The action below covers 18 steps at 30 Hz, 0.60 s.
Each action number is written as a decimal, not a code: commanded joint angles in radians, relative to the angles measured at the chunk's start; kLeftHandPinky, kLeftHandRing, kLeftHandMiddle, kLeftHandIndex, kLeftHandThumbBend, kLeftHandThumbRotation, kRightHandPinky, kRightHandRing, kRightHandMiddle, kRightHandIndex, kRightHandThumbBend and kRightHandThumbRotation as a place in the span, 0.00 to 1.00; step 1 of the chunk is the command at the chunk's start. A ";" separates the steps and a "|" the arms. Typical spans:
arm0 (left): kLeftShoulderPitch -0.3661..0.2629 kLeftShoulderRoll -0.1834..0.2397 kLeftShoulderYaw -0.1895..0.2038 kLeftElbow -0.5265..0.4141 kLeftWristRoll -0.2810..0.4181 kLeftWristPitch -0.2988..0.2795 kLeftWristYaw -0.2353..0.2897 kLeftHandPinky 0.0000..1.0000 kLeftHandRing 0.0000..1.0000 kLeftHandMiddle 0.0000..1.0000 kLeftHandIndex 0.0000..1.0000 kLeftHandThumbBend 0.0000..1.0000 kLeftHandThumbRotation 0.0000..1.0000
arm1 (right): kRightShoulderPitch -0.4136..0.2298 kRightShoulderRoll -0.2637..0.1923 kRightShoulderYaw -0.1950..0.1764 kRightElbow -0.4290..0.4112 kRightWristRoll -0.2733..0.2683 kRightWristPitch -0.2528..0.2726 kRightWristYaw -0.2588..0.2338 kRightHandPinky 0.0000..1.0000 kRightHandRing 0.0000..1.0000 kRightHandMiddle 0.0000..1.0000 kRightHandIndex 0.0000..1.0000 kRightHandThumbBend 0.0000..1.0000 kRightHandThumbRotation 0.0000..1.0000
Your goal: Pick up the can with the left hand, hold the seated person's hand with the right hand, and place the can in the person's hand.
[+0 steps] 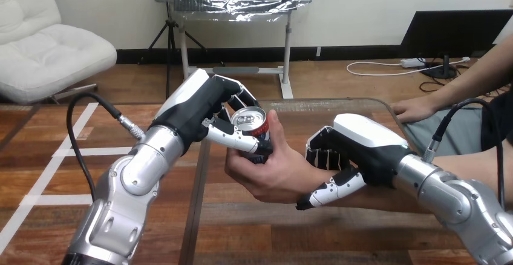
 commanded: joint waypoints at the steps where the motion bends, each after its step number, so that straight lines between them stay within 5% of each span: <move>1: -0.034 -0.019 -0.017 -0.028 -0.003 0.003 -0.006 0.43 0.53 0.57 0.61 0.66 0.09 | 0.025 0.017 0.003 -0.048 0.031 0.009 0.029 0.32 0.39 0.46 0.54 0.93 0.55; 18: 0.016 -0.004 0.020 -0.071 -0.059 0.000 -0.015 0.58 0.68 0.71 0.74 0.61 0.55 | 0.053 -0.024 -0.015 -0.105 0.037 0.018 0.061 0.42 0.54 0.61 0.66 1.00 0.85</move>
